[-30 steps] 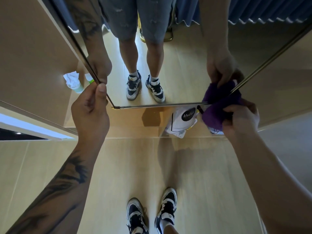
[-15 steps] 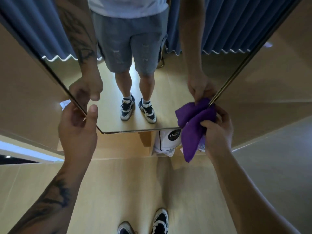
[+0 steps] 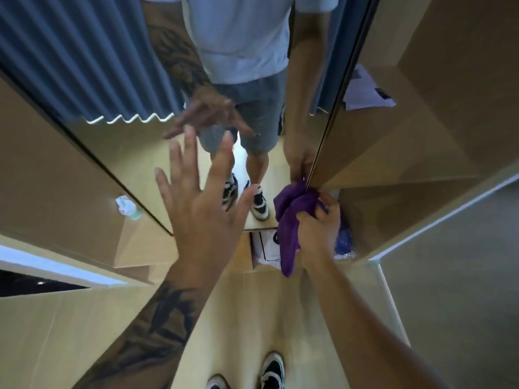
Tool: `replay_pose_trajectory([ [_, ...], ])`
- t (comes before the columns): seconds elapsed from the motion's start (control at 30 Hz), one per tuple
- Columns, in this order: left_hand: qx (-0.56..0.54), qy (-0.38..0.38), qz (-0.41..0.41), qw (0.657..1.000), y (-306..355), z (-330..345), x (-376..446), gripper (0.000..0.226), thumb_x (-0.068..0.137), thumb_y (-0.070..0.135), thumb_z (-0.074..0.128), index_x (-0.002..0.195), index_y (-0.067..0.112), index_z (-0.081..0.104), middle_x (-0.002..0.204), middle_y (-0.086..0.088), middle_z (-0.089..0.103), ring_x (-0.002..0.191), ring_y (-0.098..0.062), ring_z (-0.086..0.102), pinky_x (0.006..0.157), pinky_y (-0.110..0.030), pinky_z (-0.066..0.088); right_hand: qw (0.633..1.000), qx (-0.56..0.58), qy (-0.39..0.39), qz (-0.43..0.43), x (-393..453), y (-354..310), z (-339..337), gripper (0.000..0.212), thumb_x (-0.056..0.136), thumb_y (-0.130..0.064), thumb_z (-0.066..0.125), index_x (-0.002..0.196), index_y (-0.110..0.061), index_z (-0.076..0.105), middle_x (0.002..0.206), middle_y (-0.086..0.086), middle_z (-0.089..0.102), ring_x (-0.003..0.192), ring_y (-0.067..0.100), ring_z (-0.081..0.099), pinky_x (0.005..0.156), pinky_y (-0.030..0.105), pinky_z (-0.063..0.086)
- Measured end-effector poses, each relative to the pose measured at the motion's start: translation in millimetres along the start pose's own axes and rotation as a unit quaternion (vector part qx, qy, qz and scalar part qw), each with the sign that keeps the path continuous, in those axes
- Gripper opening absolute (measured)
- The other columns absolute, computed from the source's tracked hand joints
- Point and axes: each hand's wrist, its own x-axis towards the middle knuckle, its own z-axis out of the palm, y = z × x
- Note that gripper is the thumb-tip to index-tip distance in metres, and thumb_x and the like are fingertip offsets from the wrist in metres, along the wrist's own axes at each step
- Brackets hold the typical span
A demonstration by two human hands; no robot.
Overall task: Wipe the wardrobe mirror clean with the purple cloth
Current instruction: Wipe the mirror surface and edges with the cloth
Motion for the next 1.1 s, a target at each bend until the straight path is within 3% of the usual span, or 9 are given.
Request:
replay_pose_trajectory([
  [0.13, 0.086, -0.040, 0.108, 0.990, 38, 30, 4, 0.065, 0.101, 0.055, 0.056, 0.159, 0.033, 0.037, 0.169, -0.014, 0.022, 0.157, -0.037, 0.019, 0.119, -0.071, 0.015, 0.999, 0.031, 0.004, 0.012, -2, -1, 0, 0.061, 0.086, 0.010, 0.057, 0.137, -0.023, 0.056, 0.122, -0.004, 0.072, 0.117, 0.020, 0.067, 0.109, 0.051, 0.051],
  [0.27, 0.128, -0.076, 0.081, 0.985, 29, 73, -28, 0.068, 0.101, 0.058, 0.049, 0.161, 0.036, 0.028, 0.172, -0.010, 0.014, 0.160, -0.033, 0.007, 0.121, -0.069, 0.005, 0.999, -0.025, 0.005, -0.025, 18, 23, 0, 0.065, 0.075, -0.014, 0.061, 0.137, -0.034, 0.060, 0.125, -0.008, 0.072, 0.119, 0.016, 0.066, 0.107, 0.050, 0.052],
  [0.4, 0.137, -0.068, 0.086, 0.984, 8, 107, -44, 0.067, 0.103, 0.062, 0.044, 0.161, 0.031, 0.033, 0.172, -0.011, 0.012, 0.160, -0.030, -0.007, 0.121, -0.070, 0.007, 0.999, -0.052, -0.002, 0.008, 31, 34, 4, 0.070, 0.068, -0.028, 0.063, 0.137, -0.043, 0.058, 0.126, -0.009, 0.069, 0.120, 0.020, 0.063, 0.107, 0.049, 0.051],
  [0.53, 0.129, -0.037, 0.097, 0.986, -3, 128, -43, 0.071, 0.101, 0.062, 0.054, 0.161, 0.033, 0.031, 0.170, -0.011, 0.010, 0.160, -0.032, -0.007, 0.120, -0.074, 0.011, 0.997, -0.073, -0.031, 0.007, 40, 40, 11, 0.063, 0.081, -0.018, 0.063, 0.138, -0.043, 0.054, 0.126, -0.007, 0.068, 0.117, 0.022, 0.063, 0.105, 0.052, 0.052],
  [0.67, 0.139, -0.019, 0.110, 0.984, -13, 140, -40, 0.072, 0.100, 0.063, 0.054, 0.160, 0.035, 0.025, 0.171, 0.000, -0.021, 0.157, -0.028, -0.020, 0.119, -0.073, 0.008, 0.997, -0.051, -0.042, 0.048, 45, 28, 12, 0.061, 0.085, -0.013, 0.062, 0.138, -0.041, 0.054, 0.124, -0.004, 0.067, 0.114, 0.026, 0.063, 0.101, 0.054, 0.054],
  [0.77, 0.125, -0.001, 0.133, 0.983, -22, 146, -40, 0.069, 0.102, 0.063, 0.048, 0.160, 0.034, 0.024, 0.170, 0.001, -0.025, 0.157, -0.026, -0.022, 0.119, -0.072, 0.005, 0.998, -0.038, -0.033, 0.032, 48, 30, 3, 0.052, 0.089, -0.007, 0.064, 0.133, -0.035, 0.060, 0.118, -0.004, 0.070, 0.108, 0.020, 0.066, 0.089, 0.036, 0.059],
  [0.87, 0.115, 0.033, 0.161, 0.980, -33, 154, -39, 0.076, 0.100, 0.063, 0.054, 0.162, 0.039, 0.017, 0.171, 0.002, -0.021, 0.158, -0.025, -0.019, 0.120, -0.069, 0.004, 0.997, -0.072, -0.027, -0.005, 44, 48, -2, 0.054, 0.092, -0.002, 0.063, 0.136, -0.033, 0.059, 0.117, -0.006, 0.069, 0.105, 0.013, 0.065, 0.078, 0.018, 0.053],
  [1.0, 0.107, 0.056, 0.176, 0.977, -36, 161, -36, 0.083, 0.098, 0.062, 0.060, 0.163, 0.040, 0.014, 0.172, 0.002, -0.019, 0.158, -0.025, -0.017, 0.122, -0.066, 0.001, 0.994, -0.105, -0.031, 0.027, 52, 68, 0, 0.048, 0.088, -0.011, 0.062, 0.127, -0.038, 0.064, 0.105, -0.014, 0.073, 0.103, 0.016, 0.068, 0.095, 0.046, 0.058],
  [1.1, 0.098, 0.050, 0.177, 0.978, -37, 159, -36, 0.080, 0.098, 0.062, 0.059, 0.163, 0.041, 0.016, 0.172, 0.003, -0.019, 0.158, -0.024, -0.018, 0.122, -0.065, -0.001, 0.995, -0.095, -0.025, 0.033, 52, 50, -1, 0.041, 0.090, 0.005, 0.059, 0.103, -0.034, 0.067, 0.086, -0.019, 0.075, 0.090, 0.012, 0.070, 0.084, 0.031, 0.060],
])
